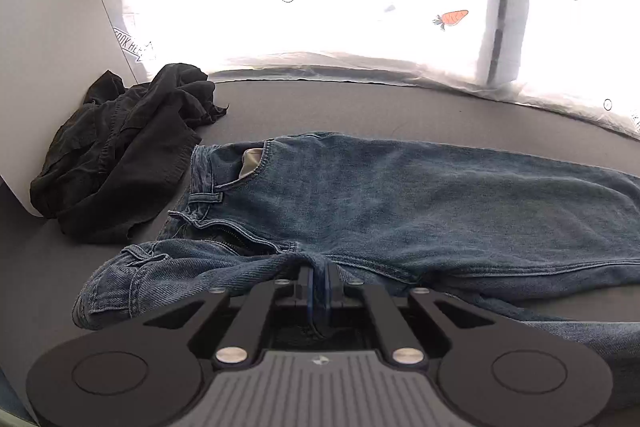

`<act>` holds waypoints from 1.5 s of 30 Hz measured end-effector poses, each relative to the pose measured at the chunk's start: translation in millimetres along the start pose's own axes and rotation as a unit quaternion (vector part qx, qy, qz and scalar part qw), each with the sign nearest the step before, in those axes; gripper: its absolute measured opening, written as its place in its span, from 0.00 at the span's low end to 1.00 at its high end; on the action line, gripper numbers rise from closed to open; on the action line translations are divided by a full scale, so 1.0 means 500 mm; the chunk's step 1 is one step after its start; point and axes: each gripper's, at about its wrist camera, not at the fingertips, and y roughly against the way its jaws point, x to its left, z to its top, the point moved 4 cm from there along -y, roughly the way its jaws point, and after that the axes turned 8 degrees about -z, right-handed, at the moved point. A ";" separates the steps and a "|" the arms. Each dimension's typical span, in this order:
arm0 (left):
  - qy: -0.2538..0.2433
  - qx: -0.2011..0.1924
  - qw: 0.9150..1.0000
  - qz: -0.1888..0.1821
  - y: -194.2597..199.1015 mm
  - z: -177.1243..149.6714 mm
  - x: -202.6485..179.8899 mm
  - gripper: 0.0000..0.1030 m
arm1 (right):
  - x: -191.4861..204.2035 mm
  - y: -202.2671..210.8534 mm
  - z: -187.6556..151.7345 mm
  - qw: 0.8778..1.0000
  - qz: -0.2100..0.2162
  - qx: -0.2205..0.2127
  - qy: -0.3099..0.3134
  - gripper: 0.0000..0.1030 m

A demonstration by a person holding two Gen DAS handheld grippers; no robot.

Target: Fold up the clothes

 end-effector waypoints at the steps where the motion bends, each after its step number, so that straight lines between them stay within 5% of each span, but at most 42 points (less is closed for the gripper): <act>1: 0.005 -0.001 1.000 -0.002 -0.005 0.006 -0.001 0.05 | 0.002 -0.006 0.007 1.000 -0.001 -0.002 0.001 0.04; 30: 0.036 0.000 0.999 0.023 -0.244 0.228 -0.059 0.05 | 0.101 -0.293 0.258 1.000 0.018 -0.013 0.017 0.04; 40: 0.063 -0.002 0.998 0.026 -0.338 0.295 -0.046 0.05 | 0.131 -0.372 0.376 0.998 0.006 -0.049 0.029 0.04; 45: 0.066 0.020 0.997 0.030 -0.388 0.287 -0.048 0.14 | 0.172 -0.423 0.394 0.999 0.010 -0.027 0.025 0.18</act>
